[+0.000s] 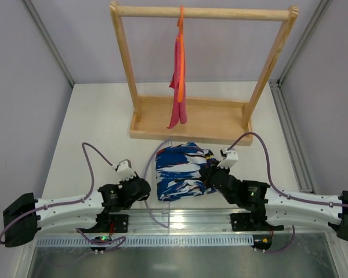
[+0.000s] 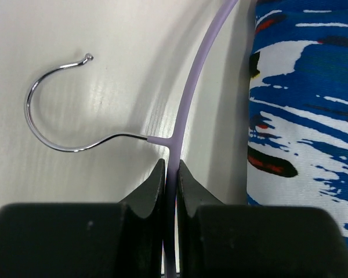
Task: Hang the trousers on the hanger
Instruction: Place trousers on hanger
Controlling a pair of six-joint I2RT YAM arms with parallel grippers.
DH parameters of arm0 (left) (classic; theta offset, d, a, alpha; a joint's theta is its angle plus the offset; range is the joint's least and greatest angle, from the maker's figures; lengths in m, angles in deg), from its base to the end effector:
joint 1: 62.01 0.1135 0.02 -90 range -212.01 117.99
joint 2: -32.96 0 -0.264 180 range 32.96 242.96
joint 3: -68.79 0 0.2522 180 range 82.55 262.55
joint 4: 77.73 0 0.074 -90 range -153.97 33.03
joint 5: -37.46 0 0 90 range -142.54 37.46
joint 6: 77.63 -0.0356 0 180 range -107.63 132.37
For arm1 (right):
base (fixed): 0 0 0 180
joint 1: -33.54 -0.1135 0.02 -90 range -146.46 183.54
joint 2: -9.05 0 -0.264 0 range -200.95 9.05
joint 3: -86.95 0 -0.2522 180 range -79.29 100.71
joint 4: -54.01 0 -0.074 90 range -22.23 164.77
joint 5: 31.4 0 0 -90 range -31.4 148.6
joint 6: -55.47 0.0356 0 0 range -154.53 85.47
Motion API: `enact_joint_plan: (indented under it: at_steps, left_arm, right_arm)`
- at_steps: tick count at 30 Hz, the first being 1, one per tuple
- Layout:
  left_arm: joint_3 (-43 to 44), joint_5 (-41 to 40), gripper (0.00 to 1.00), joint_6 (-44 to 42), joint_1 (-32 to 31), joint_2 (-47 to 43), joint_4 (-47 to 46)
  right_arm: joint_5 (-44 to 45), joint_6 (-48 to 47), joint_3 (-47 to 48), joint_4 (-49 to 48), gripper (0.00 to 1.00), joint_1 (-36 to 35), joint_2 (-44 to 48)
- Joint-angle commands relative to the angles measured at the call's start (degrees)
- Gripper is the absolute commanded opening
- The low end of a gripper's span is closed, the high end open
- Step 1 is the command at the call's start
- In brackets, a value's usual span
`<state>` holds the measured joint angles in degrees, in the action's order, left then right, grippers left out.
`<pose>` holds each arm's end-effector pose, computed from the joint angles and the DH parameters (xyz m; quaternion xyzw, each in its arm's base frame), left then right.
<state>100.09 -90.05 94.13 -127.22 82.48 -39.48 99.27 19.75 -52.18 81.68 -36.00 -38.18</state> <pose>0.0803 -0.1222 0.1502 -0.2223 0.8839 -0.1743 0.3728 0.0829 0.1559 0.2228 0.0517 0.8424 0.2437 0.4779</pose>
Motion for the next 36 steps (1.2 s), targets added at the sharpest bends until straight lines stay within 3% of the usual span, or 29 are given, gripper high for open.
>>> enact_joint_plan:
  at_steps: [1,8,9,12,15,21,28,32,33,36]
  left_arm:
    - [-1.5,-9.0,0.00,0.5,1.1,5.0,-6.8]
    - [0.4,-8.7,0.00,1.8,1.1,8.5,-3.1]
    - [0.2,-8.7,0.00,1.8,1.1,8.2,-3.1]
    - [-0.8,-8.5,0.00,1.4,1.1,7.0,-3.2]
    - [-1.2,-9.0,0.00,1.3,1.1,5.6,-1.5]
    - [-1.9,-10.8,0.01,0.2,1.1,1.0,0.6]
    - [-5.9,-5.8,0.01,-8.9,1.3,-1.8,-11.8]
    - [-7.4,-3.1,0.00,-12.2,1.4,-2.2,-16.7]
    - [-7.7,-2.6,0.00,-14.5,1.4,-2.8,-17.6]
    - [-8.5,-0.3,0.00,-19.3,1.5,-4.2,-21.4]
  right_arm:
    - [3.6,-1.0,-5.7,-4.1,0.05,3.6,3.4]
    - [2.1,0.5,-4.2,1.2,0.41,3.7,-0.9]
    - [2.6,0.6,-3.7,2.9,0.51,3.8,-0.5]
    - [3.6,0.0,-2.2,5.2,0.62,4.1,1.9]
    - [0.4,-2.4,-2.0,5.7,0.65,8.7,3.3]
    - [-11.0,-8.5,-4.5,-1.4,0.64,21.1,1.1]
    - [-24.2,-7.1,-11.9,-15.9,0.52,22.9,-5.6]
    - [-24.0,-0.7,-18.1,-20.3,0.29,19.4,-3.9]
    - [-22.9,0.9,-19.6,-18.3,0.18,17.9,-1.2]
    - [-15.2,9.7,-21.0,-12.0,0.12,6.7,3.8]
